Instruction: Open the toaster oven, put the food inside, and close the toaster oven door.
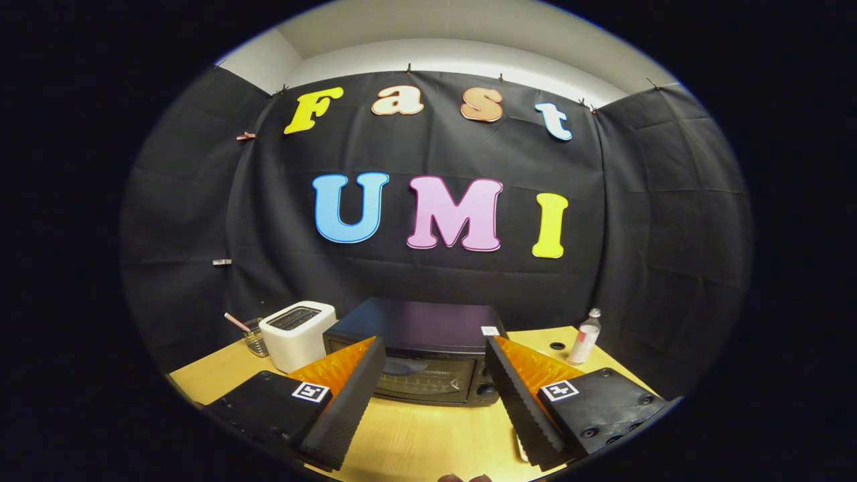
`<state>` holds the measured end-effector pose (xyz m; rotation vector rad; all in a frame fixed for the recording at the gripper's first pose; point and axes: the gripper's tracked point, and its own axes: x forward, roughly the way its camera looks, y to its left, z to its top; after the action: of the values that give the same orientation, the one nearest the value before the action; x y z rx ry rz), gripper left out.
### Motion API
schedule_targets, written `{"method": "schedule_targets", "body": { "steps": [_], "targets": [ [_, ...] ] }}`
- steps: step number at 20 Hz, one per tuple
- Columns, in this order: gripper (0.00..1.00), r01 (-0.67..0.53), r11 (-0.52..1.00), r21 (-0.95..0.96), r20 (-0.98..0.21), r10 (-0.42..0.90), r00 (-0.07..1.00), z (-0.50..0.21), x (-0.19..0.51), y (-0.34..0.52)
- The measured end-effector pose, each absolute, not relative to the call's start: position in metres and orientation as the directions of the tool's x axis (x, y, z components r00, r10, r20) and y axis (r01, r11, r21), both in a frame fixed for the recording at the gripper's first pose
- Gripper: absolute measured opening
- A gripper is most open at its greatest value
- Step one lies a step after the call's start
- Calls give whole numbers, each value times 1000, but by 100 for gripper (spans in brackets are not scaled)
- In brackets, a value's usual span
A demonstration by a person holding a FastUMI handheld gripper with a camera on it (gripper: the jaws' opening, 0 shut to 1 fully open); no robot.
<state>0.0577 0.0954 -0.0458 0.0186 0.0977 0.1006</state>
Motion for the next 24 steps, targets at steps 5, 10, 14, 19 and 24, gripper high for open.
{"method": "schedule_targets", "body": {
  "steps": [5,10,14,19,24],
  "targets": [
    [99,-62,995,75,-158,74,985,-76,106,126],
    [99,-26,997,73,-196,40,980,-108,154,146],
    [99,-3,999,39,-242,13,970,-139,181,154],
    [100,4,999,54,-296,12,955,-161,185,156],
    [99,-15,997,72,-335,38,942,-166,169,158]
  ]
}}
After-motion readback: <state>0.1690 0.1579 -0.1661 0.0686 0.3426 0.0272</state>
